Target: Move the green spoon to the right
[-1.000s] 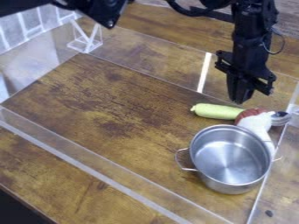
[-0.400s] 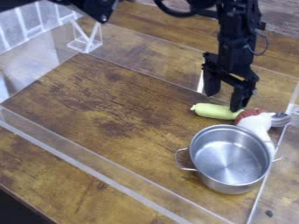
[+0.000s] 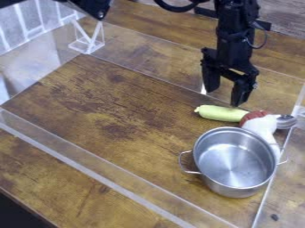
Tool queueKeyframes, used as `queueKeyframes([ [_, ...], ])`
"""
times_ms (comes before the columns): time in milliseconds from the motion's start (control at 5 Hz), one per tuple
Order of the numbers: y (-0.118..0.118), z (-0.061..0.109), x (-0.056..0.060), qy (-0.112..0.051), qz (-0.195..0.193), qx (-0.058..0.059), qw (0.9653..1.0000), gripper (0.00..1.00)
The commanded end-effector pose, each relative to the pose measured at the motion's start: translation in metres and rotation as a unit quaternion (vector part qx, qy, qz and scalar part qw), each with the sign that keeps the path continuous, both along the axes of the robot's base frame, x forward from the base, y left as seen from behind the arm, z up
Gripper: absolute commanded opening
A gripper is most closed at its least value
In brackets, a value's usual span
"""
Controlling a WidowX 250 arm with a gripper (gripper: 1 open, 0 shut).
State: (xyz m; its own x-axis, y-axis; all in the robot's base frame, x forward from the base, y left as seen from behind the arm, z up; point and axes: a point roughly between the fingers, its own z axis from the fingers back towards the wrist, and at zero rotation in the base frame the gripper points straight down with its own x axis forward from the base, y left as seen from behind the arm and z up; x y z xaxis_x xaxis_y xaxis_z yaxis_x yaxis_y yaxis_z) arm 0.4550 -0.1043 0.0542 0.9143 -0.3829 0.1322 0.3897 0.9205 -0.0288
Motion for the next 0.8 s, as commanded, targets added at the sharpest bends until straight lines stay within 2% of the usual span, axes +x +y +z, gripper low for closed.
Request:
queueKeyframes([
  [0,-0.001,0.049,0.005,-0.060,0.006,-0.012,0.9981,1.00],
  [200,0.015,0.051,0.007,-0.065,0.048,-0.012,0.9967,1.00],
  [400,0.030,0.055,0.009,-0.069,0.088,-0.010,0.9937,1.00],
  [600,0.032,0.067,0.002,-0.074,0.084,-0.014,0.9936,1.00],
])
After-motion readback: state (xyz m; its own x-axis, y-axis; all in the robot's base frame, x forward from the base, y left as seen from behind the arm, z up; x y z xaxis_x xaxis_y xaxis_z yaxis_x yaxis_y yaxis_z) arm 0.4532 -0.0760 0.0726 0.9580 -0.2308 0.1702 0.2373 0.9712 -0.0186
